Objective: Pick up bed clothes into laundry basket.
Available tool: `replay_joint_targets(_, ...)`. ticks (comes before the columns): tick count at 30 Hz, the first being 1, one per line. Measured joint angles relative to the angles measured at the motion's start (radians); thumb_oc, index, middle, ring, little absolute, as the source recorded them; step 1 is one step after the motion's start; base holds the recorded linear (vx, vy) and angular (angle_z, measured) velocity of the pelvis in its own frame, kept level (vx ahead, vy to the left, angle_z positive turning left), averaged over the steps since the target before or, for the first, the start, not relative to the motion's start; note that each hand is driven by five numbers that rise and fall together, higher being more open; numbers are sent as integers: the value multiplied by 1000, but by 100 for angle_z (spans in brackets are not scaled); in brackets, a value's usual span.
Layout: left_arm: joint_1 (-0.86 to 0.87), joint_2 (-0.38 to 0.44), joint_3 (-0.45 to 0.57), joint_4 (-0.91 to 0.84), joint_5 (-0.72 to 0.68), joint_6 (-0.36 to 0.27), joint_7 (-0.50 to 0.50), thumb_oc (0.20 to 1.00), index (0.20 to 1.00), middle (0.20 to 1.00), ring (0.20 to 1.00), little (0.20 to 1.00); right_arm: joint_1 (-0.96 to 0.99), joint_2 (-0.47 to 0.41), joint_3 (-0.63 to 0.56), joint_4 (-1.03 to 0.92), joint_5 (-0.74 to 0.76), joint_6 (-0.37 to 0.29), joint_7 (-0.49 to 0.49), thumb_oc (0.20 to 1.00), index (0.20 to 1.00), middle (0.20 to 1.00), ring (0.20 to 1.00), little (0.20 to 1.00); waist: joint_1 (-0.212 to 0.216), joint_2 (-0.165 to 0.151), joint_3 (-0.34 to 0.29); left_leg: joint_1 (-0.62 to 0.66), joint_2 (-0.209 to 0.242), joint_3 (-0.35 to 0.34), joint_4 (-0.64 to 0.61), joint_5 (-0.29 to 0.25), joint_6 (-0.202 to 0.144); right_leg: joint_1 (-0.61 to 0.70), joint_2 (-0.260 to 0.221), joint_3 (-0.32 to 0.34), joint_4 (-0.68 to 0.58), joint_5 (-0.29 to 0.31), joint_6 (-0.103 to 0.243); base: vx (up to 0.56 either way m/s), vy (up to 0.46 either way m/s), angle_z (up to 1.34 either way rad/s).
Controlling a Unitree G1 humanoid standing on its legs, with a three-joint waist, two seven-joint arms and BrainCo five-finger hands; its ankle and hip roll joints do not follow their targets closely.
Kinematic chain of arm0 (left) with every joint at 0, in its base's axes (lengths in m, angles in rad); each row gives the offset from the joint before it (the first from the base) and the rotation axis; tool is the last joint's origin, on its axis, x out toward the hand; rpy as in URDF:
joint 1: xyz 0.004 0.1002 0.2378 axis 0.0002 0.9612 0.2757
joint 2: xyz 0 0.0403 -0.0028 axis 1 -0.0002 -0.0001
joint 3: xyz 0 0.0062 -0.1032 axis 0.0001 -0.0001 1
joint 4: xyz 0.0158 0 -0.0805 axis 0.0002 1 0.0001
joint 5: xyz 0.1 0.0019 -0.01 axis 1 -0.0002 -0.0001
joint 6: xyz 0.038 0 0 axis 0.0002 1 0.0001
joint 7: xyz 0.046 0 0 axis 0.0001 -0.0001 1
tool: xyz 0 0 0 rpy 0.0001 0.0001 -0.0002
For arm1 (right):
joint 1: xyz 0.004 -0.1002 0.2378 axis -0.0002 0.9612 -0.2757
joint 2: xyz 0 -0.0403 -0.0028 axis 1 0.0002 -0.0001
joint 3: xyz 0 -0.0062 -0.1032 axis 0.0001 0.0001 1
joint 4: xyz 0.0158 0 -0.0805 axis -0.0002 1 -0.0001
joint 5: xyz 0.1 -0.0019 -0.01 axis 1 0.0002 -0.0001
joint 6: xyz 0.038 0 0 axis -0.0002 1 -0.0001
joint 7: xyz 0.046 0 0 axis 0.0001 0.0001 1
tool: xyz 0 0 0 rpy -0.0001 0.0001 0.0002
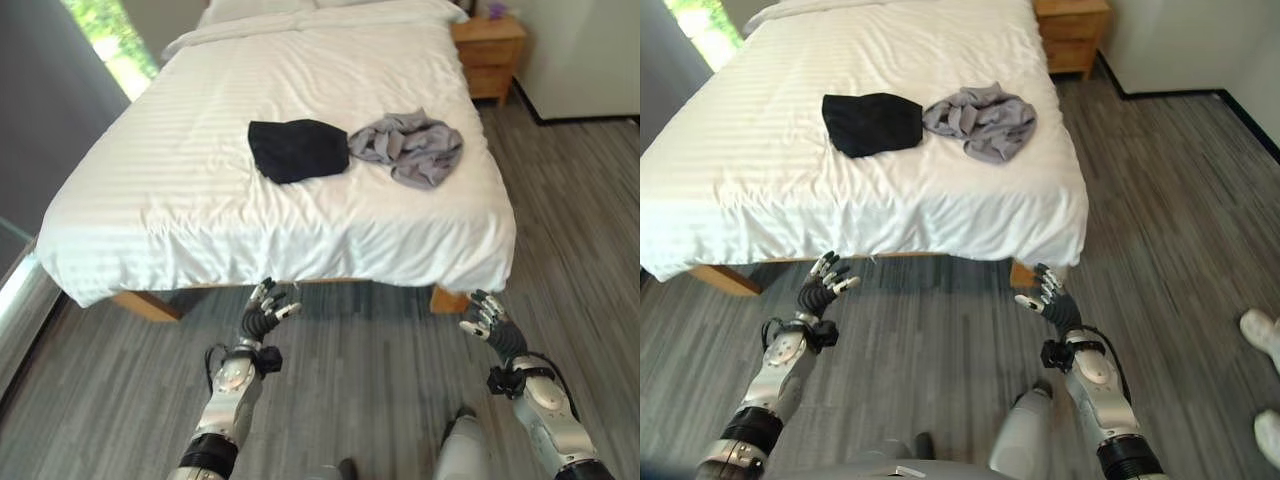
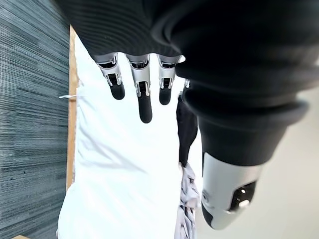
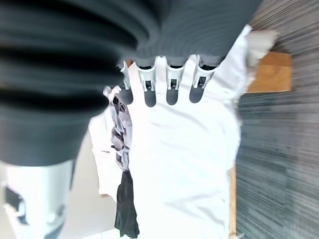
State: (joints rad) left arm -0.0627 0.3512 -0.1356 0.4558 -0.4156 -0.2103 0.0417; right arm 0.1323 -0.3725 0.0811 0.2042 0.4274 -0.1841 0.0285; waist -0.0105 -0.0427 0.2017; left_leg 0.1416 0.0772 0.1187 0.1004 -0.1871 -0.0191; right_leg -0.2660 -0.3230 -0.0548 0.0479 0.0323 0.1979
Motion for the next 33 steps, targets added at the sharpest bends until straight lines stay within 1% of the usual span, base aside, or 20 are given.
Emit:
replay_joint_targets(1,3,-34,-9,22,2,5,-8,1000,1000,1000,1000,1000,-11,-24,-14,21,0,10,0,1000,1000,1000,1000,1000,-14,20,7,22,55,7,-31,-10,-15,-15,43,-9,85,17,8,375,-345,108)
replay_joint_targets(3,16,-75,-23,23,4,6,-21,1000,1000,1000,1000,1000,-44,-28,-45,45,3,13,1,1000,1000,1000,1000,1000,-18,19,13,26,71,13,21,33,-12,-38,58,-20,218,23,-26,363,-459,73)
replay_joint_targets(5,25,-141,-52,58,-19,4,-43,1000,1000,1000,1000,1000,-83,-45,-50,30,5,10,6,1000,1000,1000,1000,1000,-9,-6,24,-101,121,-30,224,208,-94,-14,68,-72,295,-65,-83,329,-474,85)
replay_joint_targets(6,50,-152,-68,59,-55,23,-75,1000,1000,1000,1000,1000,-95,-48,-73,-32,8,6,16,1000,1000,1000,1000,1000,-4,1,30,-240,140,-19,457,299,-110,27,102,-120,242,-77,-129,370,-408,79)
replay_joint_targets(7,101,-117,-64,43,-77,27,-109,1000,1000,1000,1000,1000,-76,-62,-95,-70,13,2,25,1000,1000,1000,1000,1000,-1,-12,42,-294,180,-77,526,490,-138,74,137,-143,255,-113,-183,573,-411,83)
replay_joint_targets(8,150,-87,-61,16,-93,29,-145,1000,1000,1000,1000,1000,-60,-103,-159,-99,13,1,20,1000,1000,1000,1000,1000,-6,-30,58,-360,243,40,559,431,-156,139,151,-181,180,-127,-200,473,-121,77)
replay_joint_targets(9,177,-85,-57,20,-100,47,-165,1000,1000,1000,1000,1000,-47,-147,-210,-127,12,1,12,1000,1000,1000,1000,1000,-10,-34,60,-364,241,150,408,375,-143,185,163,-211,85,-124,-195,385,88,59)
replay_joint_targets(12,197,-95,-75,44,-132,60,-182,1000,1000,1000,1000,1000,-57,-310,-268,-170,1,1,4,1000,1000,1000,1000,1000,-9,2,48,-325,202,201,-22,359,-149,239,220,-228,-37,-42,-155,227,67,16)
replay_joint_targets(13,192,-95,-94,47,-132,72,-186,1000,1000,1000,1000,1000,-50,-370,-289,-189,-10,3,6,1000,1000,1000,1000,1000,-14,23,42,-315,202,201,-101,358,-149,247,241,-250,-53,-47,-168,160,97,9)
replay_joint_targets(15,181,-69,-142,17,-132,91,-212,1000,1000,1000,1000,1000,-75,-465,-315,-210,-41,-1,8,1000,1000,1000,1000,1000,-18,20,40,-326,177,194,-14,357,-145,268,257,-259,-63,-51,-179,209,187,-10)
replay_joint_targets(16,155,-49,-197,-26,-132,92,-239,1000,1000,1000,1000,1000,-99,-518,-322,-203,-62,-8,10,1000,1000,1000,1000,1000,-24,16,30,-300,123,174,-16,358,-143,274,257,-255,-62,-60,-182,187,213,-9)
replay_joint_targets(19,109,-43,-233,-67,-132,90,-270,1000,1000,1000,1000,1000,-112,-541,-306,-179,-79,0,12,1000,1000,1000,1000,1000,-44,22,16,-238,65,183,-44,352,-121,261,258,-252,-30,-59,-190,113,210,-3)
replay_joint_targets(22,66,-28,-243,-40,-132,91,-288,1000,1000,1000,1000,1000,-179,-613,-217,-106,-158,26,17,1000,1000,1000,1000,1000,-47,52,16,-166,17,229,-81,297,-4,169,224,-229,179,-91,-149,91,134,-13)
replay_joint_targets(25,51,28,-216,-37,-134,89,-286,1000,1000,1000,1000,1000,-256,-693,-140,-25,-239,38,20,1000,1000,1000,1000,1000,-49,37,36,-121,-22,169,-90,230,69,36,157,-167,503,-144,-129,120,67,30)
replay_joint_targets(26,55,29,-204,-38,-135,88,-285,1000,1000,1000,1000,1000,-276,-731,-129,-12,-263,42,23,1000,1000,1000,1000,1000,-52,50,34,-120,-22,113,-114,181,62,8,171,-106,480,-171,-109,136,-41,44)
replay_joint_targets(27,47,46,-188,-36,-140,90,-284,1000,1000,1000,1000,1000,-306,-745,-120,0,-276,43,25,1000,1000,1000,1000,1000,-51,25,53,-124,-53,100,-119,176,35,-8,144,-60,422,-171,-96,132,-90,34)
replay_joint_targets(29,49,53,-167,-32,-163,91,-281,1000,1000,1000,1000,1000,-368,-756,-80,22,-314,47,24,1000,1000,1000,1000,1000,-40,-5,74,-137,-87,92,-120,177,40,-28,97,-40,280,-139,-86,100,-82,46)
replay_joint_targets(30,34,45,-174,-10,-170,92,-279,1000,1000,1000,1000,1000,-388,-764,-62,63,-342,48,25,1000,1000,1000,1000,1000,-44,11,80,-159,-88,33,-111,183,40,45,94,-48,121,-19,-39,69,-55,83)
replay_joint_targets(31,36,39,-184,-11,-170,91,-280,1000,1000,1000,1000,1000,-417,-758,-40,129,-346,45,26,1000,1000,1000,1000,1000,-35,8,81,-143,-90,20,-119,187,37,85,93,-69,67,39,-35,84,-81,86)
replay_joint_targets(33,49,21,-204,-27,-170,89,-280,1000,1000,1000,1000,1000,-494,-760,13,227,-351,57,24,1000,1000,1000,1000,1000,-13,20,75,-139,-79,16,-119,187,37,123,110,-86,10,67,-39,17,-59,23)
